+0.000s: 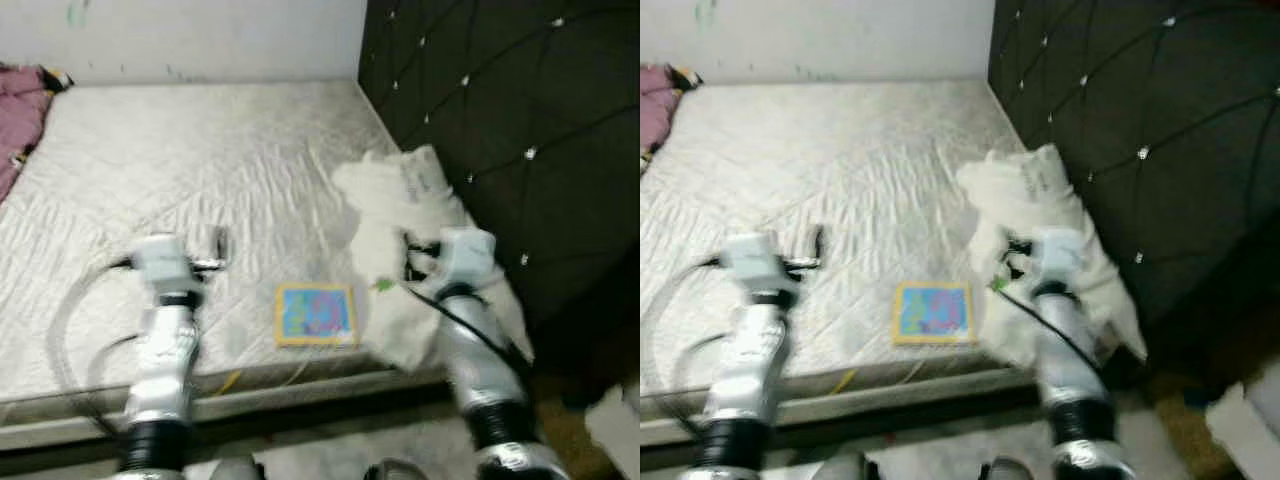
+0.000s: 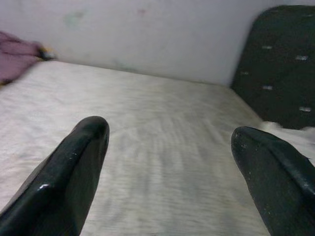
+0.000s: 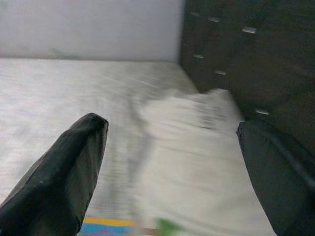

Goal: Clean up the room

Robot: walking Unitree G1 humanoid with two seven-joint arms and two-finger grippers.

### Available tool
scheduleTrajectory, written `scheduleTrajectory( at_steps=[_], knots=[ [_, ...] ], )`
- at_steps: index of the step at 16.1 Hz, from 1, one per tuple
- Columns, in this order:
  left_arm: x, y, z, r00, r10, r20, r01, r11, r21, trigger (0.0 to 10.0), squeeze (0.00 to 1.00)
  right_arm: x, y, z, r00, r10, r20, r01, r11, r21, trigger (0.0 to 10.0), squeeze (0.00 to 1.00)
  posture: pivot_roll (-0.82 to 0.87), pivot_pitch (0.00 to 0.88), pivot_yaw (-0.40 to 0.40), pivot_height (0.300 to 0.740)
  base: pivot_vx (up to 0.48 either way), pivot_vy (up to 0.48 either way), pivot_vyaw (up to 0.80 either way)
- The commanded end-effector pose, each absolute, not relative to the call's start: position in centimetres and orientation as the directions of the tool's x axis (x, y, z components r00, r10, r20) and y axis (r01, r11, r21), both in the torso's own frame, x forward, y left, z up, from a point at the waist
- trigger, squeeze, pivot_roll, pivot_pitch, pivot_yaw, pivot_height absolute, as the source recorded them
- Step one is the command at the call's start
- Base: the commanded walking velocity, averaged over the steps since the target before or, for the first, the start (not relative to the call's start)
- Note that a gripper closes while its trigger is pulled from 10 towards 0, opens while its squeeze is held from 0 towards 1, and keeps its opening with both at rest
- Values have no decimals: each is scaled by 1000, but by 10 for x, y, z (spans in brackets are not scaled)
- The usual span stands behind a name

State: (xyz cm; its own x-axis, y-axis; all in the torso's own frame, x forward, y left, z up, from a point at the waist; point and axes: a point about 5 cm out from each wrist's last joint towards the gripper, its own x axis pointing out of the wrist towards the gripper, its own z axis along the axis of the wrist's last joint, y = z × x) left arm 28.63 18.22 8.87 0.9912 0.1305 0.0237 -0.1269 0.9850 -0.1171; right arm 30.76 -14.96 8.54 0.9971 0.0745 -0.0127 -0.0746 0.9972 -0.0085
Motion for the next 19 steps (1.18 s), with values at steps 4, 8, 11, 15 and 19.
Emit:
scheduleTrajectory(
  at_steps=[4,8,11,15,19],
  knots=[
    [286,170,89,995,100,16,-96,985,-144,10000,0,305,-160,84,998,57,-22,-57,998,-22,10000,0,2,0,2,740,0,480,0],
    [287,170,89,995,95,13,-92,985,-148,10000,0,305,-159,84,998,65,-23,-65,998,-12,10000,0,2,0,3,740,0,480,0],
    [287,170,89,995,97,7,-94,983,-157,10000,0,306,-160,83,998,63,-29,-64,998,-15,10000,0,4,0,2,740,0,480,0],
    [287,170,88,995,96,3,-94,983,-161,10000,0,306,-159,83,997,67,-32,-68,998,-14,10000,0,8,0,2,740,0,480,0],
    [287,170,88,995,96,5,-94,982,-162,10000,0,307,-159,83,996,78,-35,-79,996,-35,10000,0,11,0,1,740,0,480,0]
  ],
)
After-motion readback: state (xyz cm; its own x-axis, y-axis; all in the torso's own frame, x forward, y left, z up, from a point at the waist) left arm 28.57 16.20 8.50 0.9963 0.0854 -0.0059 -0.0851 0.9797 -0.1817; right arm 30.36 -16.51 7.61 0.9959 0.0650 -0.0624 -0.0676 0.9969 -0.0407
